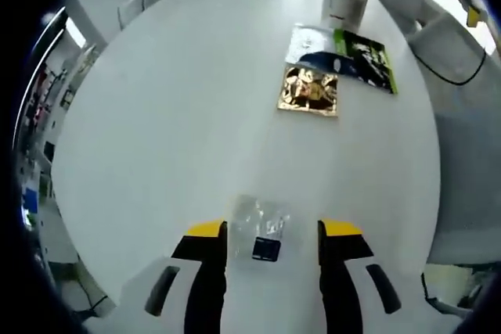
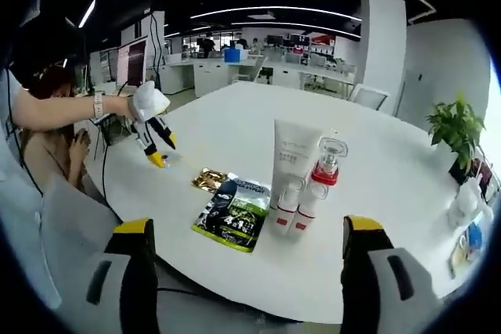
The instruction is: Arrange the skincare products in the storage area until every visible bottle or jar stands upright without overlapping.
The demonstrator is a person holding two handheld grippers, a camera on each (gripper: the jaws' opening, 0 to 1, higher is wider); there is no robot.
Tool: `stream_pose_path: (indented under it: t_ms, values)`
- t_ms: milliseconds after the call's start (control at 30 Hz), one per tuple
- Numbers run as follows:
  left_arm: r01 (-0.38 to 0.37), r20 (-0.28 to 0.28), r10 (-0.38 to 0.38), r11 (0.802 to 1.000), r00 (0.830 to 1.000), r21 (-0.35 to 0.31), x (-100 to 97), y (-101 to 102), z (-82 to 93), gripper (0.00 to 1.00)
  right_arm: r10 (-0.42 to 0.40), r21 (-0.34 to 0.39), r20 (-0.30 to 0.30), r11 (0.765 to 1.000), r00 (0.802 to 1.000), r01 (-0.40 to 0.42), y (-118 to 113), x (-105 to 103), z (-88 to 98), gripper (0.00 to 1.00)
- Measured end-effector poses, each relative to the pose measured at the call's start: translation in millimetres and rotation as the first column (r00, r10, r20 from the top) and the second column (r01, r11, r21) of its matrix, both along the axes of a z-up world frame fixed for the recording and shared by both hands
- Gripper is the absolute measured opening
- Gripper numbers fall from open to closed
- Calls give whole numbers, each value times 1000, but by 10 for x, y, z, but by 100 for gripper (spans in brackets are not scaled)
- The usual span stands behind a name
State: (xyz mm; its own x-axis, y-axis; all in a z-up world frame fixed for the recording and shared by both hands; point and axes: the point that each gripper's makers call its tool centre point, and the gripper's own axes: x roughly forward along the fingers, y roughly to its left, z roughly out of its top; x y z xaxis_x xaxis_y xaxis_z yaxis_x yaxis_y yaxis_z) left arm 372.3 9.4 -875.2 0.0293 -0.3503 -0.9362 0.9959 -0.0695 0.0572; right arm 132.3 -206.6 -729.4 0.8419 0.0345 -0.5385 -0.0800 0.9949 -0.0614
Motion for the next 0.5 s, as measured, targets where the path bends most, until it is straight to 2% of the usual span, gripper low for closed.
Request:
stream_pose_path:
  t_ms: [300, 500]
  values:
    - [3, 1, -3, 1000, 1000, 17, 51, 45, -57, 44, -14, 41, -12, 999, 1000, 14, 25, -45, -32, 100]
    - [22, 6, -23, 999, 1000, 33, 68, 61, -82, 44, -25, 63, 19, 998, 1000, 24, 31, -43, 28, 100]
